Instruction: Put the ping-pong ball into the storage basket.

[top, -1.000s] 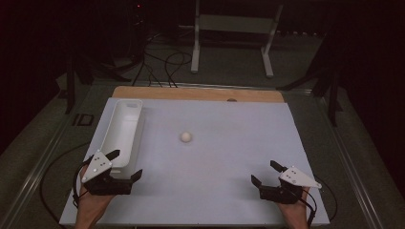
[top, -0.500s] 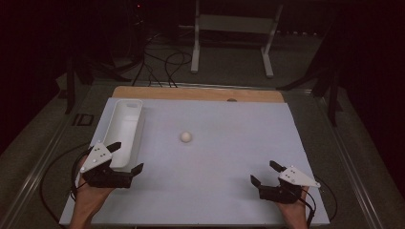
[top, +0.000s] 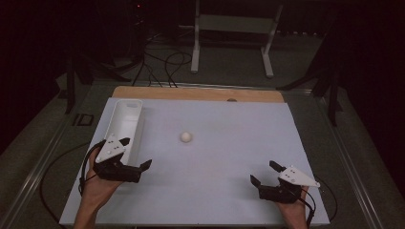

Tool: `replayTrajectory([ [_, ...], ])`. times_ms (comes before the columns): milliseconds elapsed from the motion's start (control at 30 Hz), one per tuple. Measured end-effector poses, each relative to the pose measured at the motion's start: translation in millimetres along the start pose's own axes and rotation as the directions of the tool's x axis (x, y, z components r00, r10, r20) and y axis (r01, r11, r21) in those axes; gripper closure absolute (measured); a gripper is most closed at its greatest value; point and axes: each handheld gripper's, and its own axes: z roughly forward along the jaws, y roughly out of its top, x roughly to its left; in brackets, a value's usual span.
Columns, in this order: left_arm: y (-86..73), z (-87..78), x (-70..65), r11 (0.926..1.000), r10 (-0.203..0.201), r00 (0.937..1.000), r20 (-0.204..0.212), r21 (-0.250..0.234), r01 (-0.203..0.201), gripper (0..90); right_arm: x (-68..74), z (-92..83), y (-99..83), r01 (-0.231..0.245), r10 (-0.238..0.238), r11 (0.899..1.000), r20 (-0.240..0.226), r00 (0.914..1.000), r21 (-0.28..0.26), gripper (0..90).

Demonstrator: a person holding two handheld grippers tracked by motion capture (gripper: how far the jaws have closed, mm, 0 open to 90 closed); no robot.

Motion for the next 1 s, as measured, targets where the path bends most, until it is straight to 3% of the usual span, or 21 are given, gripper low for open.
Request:
replayTrajectory([
  [367, 15.8, 20.7, 4.0, 0.9967, 0.023, 0.9997, 0.009, 0.077, -0.024, 0.0, -1.9, -1.3, -0.5, -0.007, 0.007, 1.000, 0.005, 1.0000, -0.003, 9.1],
  [1000, 37.3, 40.5, 5.6, 0.9941, 0.050, 0.9985, 0.022, 0.095, -0.052, 0.0, -3.4, -1.1, -0.9, -0.019, 0.019, 1.000, 0.000, 0.9998, -0.002, 9.1],
])
